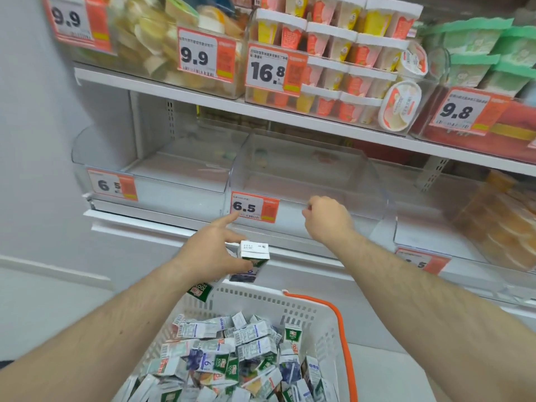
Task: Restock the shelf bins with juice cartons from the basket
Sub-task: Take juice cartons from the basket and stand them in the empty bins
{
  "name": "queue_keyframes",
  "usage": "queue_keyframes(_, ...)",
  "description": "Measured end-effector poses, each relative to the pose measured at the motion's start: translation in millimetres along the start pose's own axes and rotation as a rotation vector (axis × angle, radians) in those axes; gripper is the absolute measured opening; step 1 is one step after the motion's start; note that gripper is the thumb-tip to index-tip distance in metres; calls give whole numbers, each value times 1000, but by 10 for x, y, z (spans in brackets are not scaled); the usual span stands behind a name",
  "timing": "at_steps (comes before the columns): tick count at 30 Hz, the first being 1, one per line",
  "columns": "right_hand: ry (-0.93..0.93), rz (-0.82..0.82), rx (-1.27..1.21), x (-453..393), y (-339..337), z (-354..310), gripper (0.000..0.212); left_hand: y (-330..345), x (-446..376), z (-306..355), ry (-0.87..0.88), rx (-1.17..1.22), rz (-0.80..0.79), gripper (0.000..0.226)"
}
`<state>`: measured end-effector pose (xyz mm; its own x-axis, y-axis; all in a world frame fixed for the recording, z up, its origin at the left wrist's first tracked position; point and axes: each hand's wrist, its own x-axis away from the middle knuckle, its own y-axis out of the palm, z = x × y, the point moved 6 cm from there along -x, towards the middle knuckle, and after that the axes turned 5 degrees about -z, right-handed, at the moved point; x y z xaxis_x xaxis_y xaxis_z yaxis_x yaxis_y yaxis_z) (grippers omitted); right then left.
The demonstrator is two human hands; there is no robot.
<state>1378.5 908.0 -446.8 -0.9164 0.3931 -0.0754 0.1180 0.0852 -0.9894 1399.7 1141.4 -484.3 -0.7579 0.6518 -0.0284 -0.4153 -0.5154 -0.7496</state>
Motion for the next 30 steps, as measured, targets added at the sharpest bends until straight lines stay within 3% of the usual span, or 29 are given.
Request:
queue_keyframes(6,-1,81,12,191,-103,-24,19,14,19,-55,-20,7,-29,38)
queue_keyframes(16,-3,-29,11,410,35,-71,20,91,117,-58,-61,5,-87,46)
queue_keyframes(26,9,-38,-3,541,9,-53,19,37,195,-83,-34,-12,-68,44)
queue_keyframes(30,24,-70,75,606,-87,-104,29,-52,206,-137,-43,16,-31,48)
